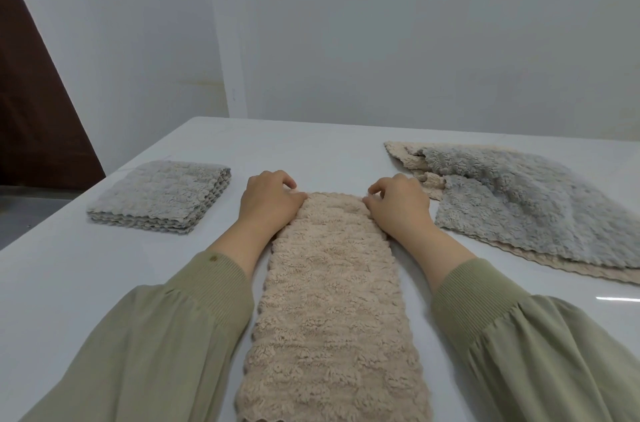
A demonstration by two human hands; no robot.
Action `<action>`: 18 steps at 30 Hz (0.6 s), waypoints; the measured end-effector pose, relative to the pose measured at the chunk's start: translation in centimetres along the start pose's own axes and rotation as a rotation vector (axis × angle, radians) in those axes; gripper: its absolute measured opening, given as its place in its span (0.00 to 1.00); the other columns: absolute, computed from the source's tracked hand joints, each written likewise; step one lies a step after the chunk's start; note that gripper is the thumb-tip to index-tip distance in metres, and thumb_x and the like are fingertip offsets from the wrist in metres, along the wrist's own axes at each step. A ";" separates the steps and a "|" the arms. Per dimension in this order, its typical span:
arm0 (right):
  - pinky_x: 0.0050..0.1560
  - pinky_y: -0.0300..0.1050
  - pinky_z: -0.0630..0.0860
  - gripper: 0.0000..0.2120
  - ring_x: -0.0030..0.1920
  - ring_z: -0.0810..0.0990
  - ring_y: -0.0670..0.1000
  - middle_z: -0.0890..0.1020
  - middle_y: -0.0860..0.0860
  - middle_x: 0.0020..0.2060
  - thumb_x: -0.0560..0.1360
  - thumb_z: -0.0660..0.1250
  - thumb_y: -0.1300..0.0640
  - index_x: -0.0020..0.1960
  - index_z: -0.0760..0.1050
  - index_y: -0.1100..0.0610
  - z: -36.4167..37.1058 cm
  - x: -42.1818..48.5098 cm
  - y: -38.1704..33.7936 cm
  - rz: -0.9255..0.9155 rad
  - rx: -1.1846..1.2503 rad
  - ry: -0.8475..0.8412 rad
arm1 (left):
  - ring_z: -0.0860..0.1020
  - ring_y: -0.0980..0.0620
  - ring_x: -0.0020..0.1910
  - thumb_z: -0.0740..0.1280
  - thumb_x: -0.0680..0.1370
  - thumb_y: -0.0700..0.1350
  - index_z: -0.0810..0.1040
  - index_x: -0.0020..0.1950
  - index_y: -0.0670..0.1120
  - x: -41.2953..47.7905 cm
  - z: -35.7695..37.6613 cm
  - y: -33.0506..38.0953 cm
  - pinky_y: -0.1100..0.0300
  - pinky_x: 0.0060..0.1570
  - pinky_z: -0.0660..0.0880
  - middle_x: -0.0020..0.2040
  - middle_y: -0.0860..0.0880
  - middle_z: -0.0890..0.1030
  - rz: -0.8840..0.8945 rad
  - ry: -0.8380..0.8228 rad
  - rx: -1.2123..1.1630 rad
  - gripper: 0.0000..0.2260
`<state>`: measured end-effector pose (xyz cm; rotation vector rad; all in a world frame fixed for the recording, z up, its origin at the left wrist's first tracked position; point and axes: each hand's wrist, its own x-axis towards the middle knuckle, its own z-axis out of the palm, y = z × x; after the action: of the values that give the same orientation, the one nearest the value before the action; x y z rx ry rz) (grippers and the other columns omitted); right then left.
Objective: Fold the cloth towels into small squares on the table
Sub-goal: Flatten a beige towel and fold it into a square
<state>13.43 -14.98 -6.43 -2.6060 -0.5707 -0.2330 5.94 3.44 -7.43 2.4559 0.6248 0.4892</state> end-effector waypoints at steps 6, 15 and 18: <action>0.57 0.52 0.65 0.07 0.59 0.68 0.57 0.76 0.53 0.52 0.79 0.61 0.53 0.52 0.77 0.52 -0.2 -0.2 -0.5 -0.080 -0.144 -0.055 | 0.69 0.49 0.62 0.67 0.75 0.52 0.77 0.43 0.51 -0.2 -0.1 0.1 0.54 0.54 0.70 0.53 0.51 0.78 0.026 -0.014 0.009 0.06; 0.38 0.33 0.69 0.06 0.37 0.74 0.46 0.76 0.47 0.35 0.77 0.62 0.65 0.46 0.71 0.55 -0.2 -0.9 -0.4 -0.149 0.483 0.166 | 0.70 0.52 0.32 0.70 0.75 0.43 0.72 0.41 0.50 -1.2 -1.1 0.4 0.62 0.33 0.66 0.33 0.47 0.74 0.091 0.065 -0.465 0.08; 0.35 0.24 0.66 0.11 0.36 0.72 0.42 0.76 0.49 0.35 0.75 0.62 0.69 0.52 0.74 0.56 -0.5 -1.1 -0.5 -0.169 0.538 0.184 | 0.73 0.52 0.31 0.70 0.74 0.36 0.76 0.49 0.52 -1.3 -1.4 0.1 0.63 0.34 0.70 0.38 0.41 0.80 0.099 0.002 -0.580 0.12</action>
<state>12.22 -15.15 -6.08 -1.9983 -0.6801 -0.3190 4.27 3.24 -6.52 1.9382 0.3037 0.6126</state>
